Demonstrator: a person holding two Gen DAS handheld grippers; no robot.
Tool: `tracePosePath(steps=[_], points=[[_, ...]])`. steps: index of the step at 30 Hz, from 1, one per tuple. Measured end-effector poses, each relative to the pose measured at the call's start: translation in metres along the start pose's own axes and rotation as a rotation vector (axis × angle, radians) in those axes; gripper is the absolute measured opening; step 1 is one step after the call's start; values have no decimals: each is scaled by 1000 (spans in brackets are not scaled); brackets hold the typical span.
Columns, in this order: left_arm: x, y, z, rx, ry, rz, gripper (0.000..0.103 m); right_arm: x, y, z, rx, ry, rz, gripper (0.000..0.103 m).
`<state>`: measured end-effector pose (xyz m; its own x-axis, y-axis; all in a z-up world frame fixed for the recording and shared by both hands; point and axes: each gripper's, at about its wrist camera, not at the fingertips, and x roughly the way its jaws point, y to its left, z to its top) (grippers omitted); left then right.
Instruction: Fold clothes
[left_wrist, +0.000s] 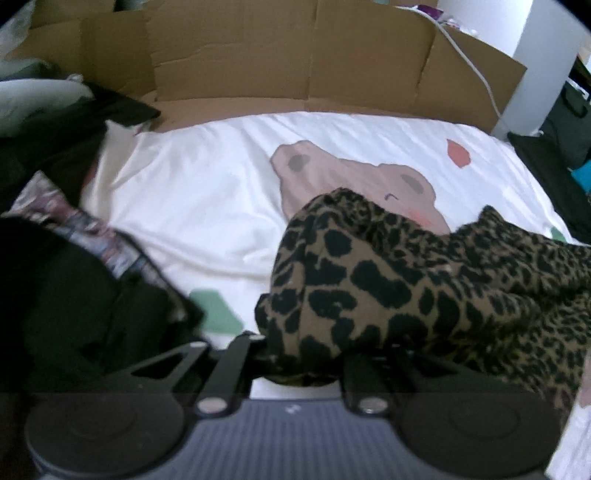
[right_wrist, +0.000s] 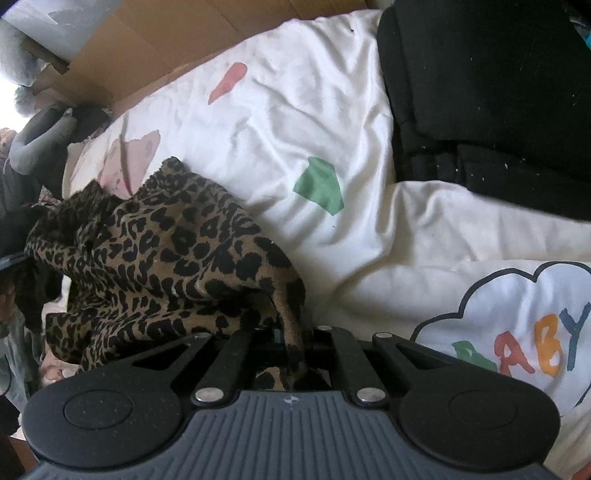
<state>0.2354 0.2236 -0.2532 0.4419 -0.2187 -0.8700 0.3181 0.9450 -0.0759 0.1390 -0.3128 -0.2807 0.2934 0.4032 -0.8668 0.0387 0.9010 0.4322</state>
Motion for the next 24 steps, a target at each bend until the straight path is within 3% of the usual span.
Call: tracePosePath(steps=[16,24], points=[[-116,11,-41,-132,99,-14,10,-41,40,-5,-78,19,63,0],[-99,16,-83,-171,289,-24,12,-39,40,-24,-90,152,46,1]])
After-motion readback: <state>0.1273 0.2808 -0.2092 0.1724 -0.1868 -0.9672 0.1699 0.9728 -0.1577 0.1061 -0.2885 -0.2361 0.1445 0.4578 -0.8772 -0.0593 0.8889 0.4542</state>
